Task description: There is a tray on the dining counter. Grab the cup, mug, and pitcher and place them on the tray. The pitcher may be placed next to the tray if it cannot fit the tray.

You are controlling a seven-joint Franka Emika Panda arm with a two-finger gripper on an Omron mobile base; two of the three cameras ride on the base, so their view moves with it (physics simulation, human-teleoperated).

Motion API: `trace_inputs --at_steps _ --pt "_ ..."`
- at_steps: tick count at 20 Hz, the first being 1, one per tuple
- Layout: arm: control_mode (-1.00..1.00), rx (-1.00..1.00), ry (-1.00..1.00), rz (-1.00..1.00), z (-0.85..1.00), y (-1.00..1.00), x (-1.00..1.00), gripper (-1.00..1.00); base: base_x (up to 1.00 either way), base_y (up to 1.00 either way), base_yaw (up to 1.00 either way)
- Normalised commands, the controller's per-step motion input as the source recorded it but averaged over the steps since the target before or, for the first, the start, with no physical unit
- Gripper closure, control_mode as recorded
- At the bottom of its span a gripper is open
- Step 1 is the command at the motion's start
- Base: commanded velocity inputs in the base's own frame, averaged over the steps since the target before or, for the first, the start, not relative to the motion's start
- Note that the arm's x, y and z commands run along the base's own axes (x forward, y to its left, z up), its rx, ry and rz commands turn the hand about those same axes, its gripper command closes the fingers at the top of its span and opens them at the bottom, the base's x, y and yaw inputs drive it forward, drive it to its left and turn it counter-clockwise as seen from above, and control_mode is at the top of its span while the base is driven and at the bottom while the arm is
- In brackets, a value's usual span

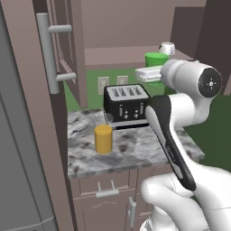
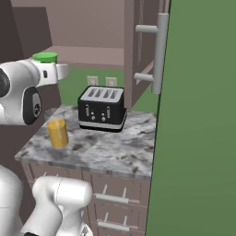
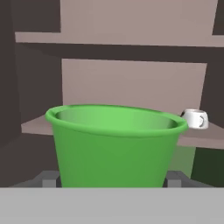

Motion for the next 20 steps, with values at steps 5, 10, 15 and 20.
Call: trace_inputs --at_steps 5,10,15,20 --pt "1.00 0.00 0.00 0.00 0.00 0.00 -0.47 1.00 -0.20 0.00 0.00" --pt "1.00 0.00 0.00 0.00 0.00 0.00 0.00 1.00 -1.00 -0.10 0.11" --pt "1.00 0.00 0.00 0.00 0.00 0.00 0.00 1.00 -0.91 -0.01 0.70" --pt "1.00 0.00 0.00 0.00 0.00 0.00 0.00 1.00 -0.23 0.08 1.00"
